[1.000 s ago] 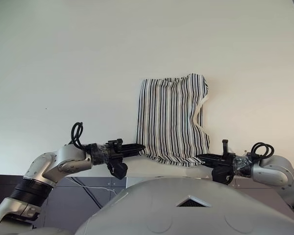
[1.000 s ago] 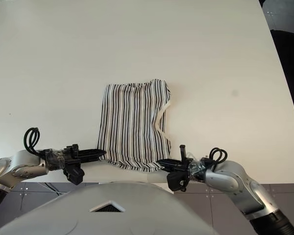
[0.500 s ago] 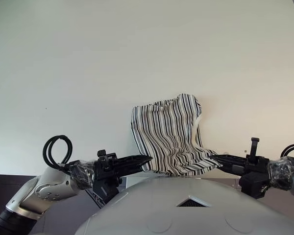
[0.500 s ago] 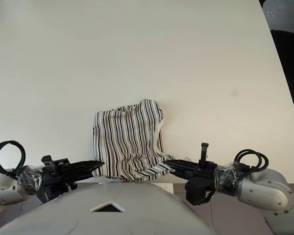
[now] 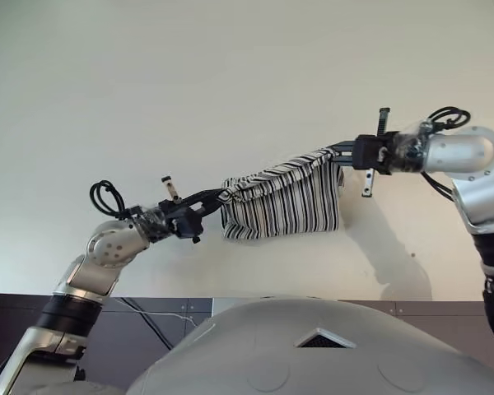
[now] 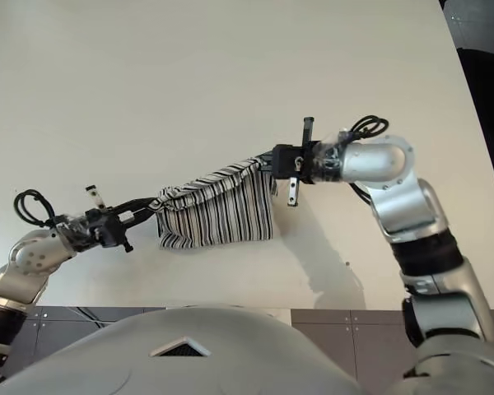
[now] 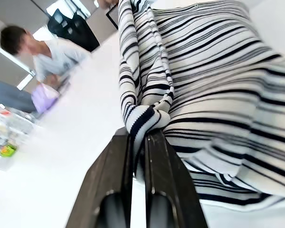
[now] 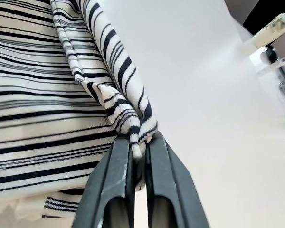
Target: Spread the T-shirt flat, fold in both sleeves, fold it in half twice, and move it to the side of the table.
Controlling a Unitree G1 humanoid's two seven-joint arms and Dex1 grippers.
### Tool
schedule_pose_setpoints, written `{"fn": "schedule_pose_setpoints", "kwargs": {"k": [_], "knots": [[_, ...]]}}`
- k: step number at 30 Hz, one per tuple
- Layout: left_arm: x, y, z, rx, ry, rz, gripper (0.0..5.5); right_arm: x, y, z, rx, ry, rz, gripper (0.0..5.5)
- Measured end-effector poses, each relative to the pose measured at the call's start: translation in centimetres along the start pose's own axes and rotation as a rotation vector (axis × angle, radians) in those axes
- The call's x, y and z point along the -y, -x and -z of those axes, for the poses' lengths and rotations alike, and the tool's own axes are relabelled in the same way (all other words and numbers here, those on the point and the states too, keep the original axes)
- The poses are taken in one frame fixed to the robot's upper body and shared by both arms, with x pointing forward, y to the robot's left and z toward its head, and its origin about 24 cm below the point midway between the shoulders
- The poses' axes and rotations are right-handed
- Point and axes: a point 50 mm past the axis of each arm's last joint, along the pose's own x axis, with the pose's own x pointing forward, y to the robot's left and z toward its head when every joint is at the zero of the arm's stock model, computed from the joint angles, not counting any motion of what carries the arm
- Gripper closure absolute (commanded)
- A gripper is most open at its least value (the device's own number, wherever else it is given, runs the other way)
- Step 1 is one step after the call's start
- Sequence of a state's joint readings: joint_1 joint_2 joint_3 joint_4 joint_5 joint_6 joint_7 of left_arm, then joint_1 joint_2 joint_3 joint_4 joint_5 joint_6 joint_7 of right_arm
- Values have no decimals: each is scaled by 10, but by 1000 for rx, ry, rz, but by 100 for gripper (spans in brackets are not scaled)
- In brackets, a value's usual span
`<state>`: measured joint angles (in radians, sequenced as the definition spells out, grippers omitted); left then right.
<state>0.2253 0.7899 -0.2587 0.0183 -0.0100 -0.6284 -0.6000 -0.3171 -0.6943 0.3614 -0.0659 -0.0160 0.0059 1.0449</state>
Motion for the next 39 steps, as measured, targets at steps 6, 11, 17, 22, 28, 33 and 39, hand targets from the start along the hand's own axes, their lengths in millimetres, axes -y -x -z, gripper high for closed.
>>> {"fn": "schedule_pose_setpoints", "kwargs": {"k": [6,11,17,22,28,33,39], "knots": [[-5,-16,12,-104,51,39,457,0,-28,31,-92,-78,-75,467],[-9,-19,18,-138,85,-39,411,-6,-31,39,-71,-117,-11,414],[-18,-13,22,-142,190,-121,411,-10,-20,37,61,-273,83,414],[-26,-14,19,-95,328,-184,411,-7,-24,31,129,-382,131,414],[-48,-18,22,-103,417,-323,411,11,-26,26,180,-513,312,414],[-59,-15,35,-244,287,-461,411,27,-22,1,267,-359,550,414],[-80,-2,16,-159,79,-645,411,-30,-45,-33,422,-270,119,414]]}}
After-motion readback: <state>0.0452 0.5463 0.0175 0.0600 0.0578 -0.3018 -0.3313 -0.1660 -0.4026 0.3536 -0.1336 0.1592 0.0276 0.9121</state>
